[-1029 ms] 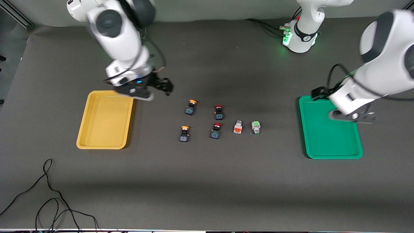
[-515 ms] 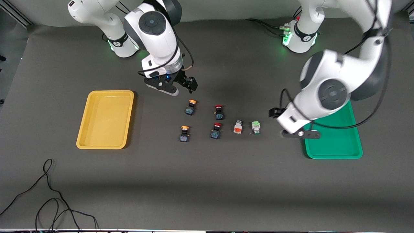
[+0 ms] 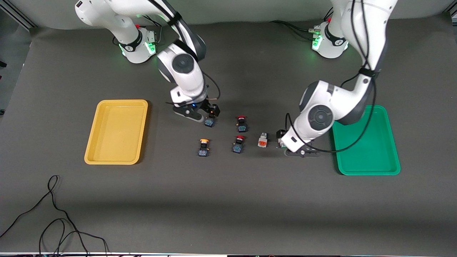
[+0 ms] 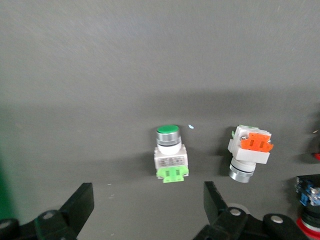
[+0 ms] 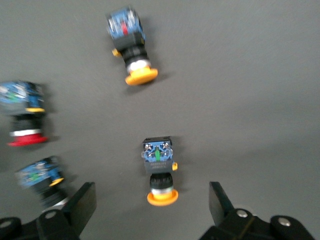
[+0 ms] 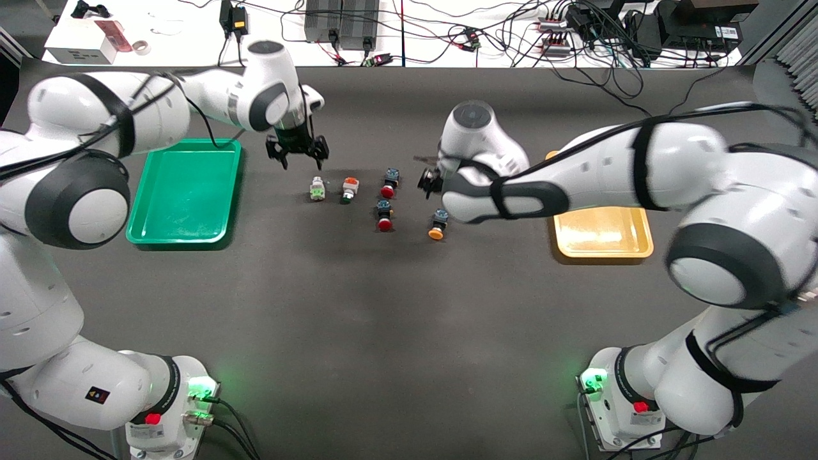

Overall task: Place green and yellow buttons in trays
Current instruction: 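Reach the right gripper to a yellow button while the left gripper reaches a green button, then close the right gripper on the yellow button while the left gripper grasps the green button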

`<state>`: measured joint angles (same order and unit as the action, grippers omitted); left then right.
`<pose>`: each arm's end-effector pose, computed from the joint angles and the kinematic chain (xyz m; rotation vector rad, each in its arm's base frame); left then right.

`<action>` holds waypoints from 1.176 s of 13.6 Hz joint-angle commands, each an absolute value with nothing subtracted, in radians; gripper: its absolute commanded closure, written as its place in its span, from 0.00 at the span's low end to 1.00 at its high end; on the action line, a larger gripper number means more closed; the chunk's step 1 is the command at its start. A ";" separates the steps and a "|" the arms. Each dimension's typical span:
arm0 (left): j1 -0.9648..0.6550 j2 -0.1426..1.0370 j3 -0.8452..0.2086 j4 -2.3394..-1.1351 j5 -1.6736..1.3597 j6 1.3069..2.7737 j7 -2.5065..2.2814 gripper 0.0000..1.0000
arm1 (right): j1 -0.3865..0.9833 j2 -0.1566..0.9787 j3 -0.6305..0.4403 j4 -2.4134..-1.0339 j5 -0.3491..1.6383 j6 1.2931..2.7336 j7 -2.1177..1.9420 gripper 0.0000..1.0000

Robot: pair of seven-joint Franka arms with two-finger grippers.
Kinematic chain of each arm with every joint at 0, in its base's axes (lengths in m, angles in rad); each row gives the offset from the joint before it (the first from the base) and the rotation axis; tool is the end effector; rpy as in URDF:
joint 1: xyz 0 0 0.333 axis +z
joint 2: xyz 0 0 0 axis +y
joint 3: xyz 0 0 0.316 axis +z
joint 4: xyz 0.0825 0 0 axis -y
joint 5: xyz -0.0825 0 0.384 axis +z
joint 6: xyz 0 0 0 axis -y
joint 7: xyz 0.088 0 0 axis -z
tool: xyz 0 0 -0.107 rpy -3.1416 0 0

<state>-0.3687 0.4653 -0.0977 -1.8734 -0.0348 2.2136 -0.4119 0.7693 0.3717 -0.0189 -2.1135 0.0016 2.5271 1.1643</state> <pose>0.5575 -0.2786 0.2552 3.1218 -0.0379 -0.2216 0.4269 0.3981 0.2404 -3.0440 0.6389 -0.0451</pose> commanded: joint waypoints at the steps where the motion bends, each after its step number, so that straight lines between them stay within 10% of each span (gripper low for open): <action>1: -0.413 0.506 -0.084 -1.898 -0.040 2.269 -0.457 0.02 | 0.790 0.486 -0.028 -2.091 -0.021 2.635 1.192 0.00; 4: -0.417 0.555 -0.084 -1.916 -0.037 2.341 -0.457 0.03 | 0.788 0.522 -0.029 -2.089 -0.026 2.665 1.187 0.02; 7: -0.417 0.581 -0.084 -1.930 -0.037 2.399 -0.457 0.10 | 0.785 0.520 -0.031 -2.086 -0.055 2.658 1.184 0.52; 8: -0.419 0.581 -0.084 -1.930 -0.037 2.399 -0.457 0.29 | 0.782 0.519 -0.031 -2.083 -0.055 2.655 1.180 0.65; 10: -0.417 0.572 -0.084 -1.930 -0.038 2.392 -0.506 0.99 | 0.779 0.512 -0.031 -2.082 -0.057 2.654 1.177 0.76; 16: -0.402 0.428 -0.078 -1.863 -0.035 2.178 -0.519 1.00 | 0.770 0.440 -0.055 -1.786 -0.049 2.138 1.083 0.76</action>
